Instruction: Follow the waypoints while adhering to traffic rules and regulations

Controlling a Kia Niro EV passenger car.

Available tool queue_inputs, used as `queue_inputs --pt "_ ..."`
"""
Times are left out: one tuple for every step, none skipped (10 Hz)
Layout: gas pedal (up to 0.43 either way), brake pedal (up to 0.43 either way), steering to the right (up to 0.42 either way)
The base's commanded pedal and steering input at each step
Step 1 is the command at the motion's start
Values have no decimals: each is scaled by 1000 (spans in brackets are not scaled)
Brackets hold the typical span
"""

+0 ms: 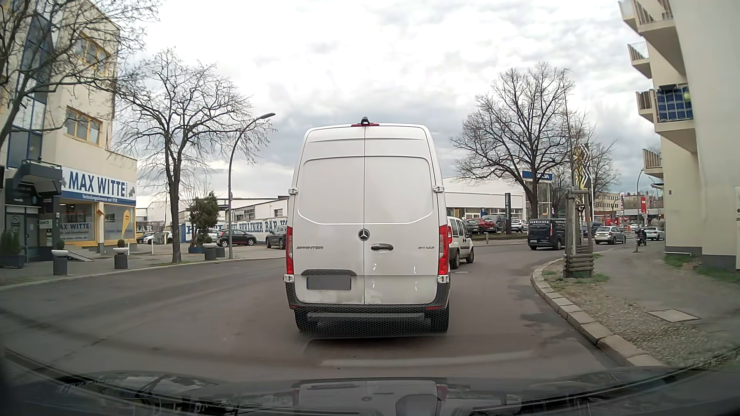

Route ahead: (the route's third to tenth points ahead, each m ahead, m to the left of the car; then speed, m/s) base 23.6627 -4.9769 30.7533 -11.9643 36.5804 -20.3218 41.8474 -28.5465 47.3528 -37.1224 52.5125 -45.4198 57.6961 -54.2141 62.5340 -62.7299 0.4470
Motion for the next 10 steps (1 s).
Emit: queue_inputs --pt "0 159 24" --pt "0 171 25" --pt "0 183 25" --pt "0 195 25" --pt "0 195 25" --pt "0 201 25" --pt "0 189 25" --pt "0 104 25" --pt "0 12 25" --pt "0 12 29"
